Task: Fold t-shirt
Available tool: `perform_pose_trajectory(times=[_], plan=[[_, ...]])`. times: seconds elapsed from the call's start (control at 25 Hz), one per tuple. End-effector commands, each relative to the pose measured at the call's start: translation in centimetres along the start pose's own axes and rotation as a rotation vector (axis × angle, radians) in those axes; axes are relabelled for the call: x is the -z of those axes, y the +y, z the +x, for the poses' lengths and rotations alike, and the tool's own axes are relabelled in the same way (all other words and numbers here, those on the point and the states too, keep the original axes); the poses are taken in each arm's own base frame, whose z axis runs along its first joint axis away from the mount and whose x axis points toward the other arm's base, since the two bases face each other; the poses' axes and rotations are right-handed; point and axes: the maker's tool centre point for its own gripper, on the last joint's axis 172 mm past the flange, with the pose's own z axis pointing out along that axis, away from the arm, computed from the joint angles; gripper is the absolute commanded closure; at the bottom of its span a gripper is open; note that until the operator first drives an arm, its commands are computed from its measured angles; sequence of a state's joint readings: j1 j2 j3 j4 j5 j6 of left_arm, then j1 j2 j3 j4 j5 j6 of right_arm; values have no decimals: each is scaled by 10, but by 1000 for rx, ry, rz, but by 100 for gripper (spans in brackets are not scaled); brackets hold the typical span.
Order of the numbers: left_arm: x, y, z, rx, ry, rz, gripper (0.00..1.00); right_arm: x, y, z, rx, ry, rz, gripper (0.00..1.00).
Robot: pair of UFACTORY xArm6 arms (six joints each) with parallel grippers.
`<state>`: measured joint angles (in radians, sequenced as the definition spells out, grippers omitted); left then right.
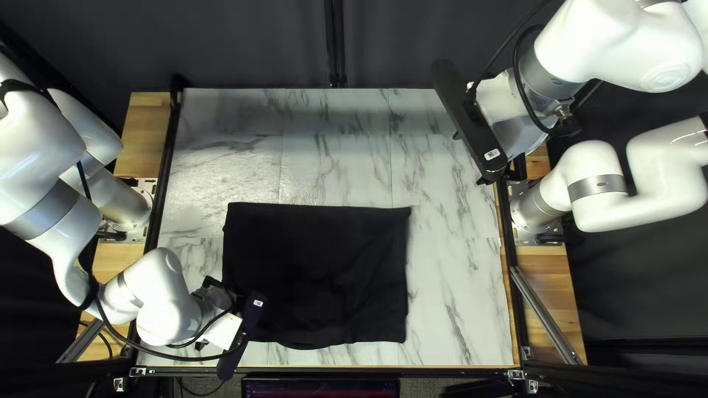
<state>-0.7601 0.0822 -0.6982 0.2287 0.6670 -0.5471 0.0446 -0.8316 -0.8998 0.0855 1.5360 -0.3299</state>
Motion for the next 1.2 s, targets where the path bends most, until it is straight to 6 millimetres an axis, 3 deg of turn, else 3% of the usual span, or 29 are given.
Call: perform_pose_trajectory(times=[0.04, 0.28, 0.4, 0.48, 0.52, 0.56, 0.72, 0.8, 0.88, 1.2], plan=[[-5, 0, -1, -19, -4, 2, 0, 0, 0, 0, 0, 0, 0, 0], [-14, -7, -4, -26, -6, -2, 0, 0, 0, 0, 0, 0, 0, 0], [-15, -7, -7, -23, -6, -4, 8, 0, 0, 0, 0, 0, 0, 0], [-15, -6, -7, -25, -7, -6, 27, 0, 0, 0, 0, 0, 0, 0], [-15, -5, -7, -26, -8, -7, 27, 0, 0, 0, 0, 0, 0, 0], [-15, -5, -7, -27, -9, -8, 43, 0, 0, 0, 0, 0, 0, 0], [-16, -3, -9, -33, -10, -16, 61, 0, 0, 0, 0, 0, 0, 0], [-17, -3, -9, -33, -11, -19, 93, 0, 0, 0, 0, 0, 0, 0], [-18, -3, -10, -34, -11, -23, 100, 0, 0, 0, 0, 0, 0, 0], [-10, -2, -7, -48, -14, -31, 100, 0, 0, 0, 0, 0, 0, 0]])
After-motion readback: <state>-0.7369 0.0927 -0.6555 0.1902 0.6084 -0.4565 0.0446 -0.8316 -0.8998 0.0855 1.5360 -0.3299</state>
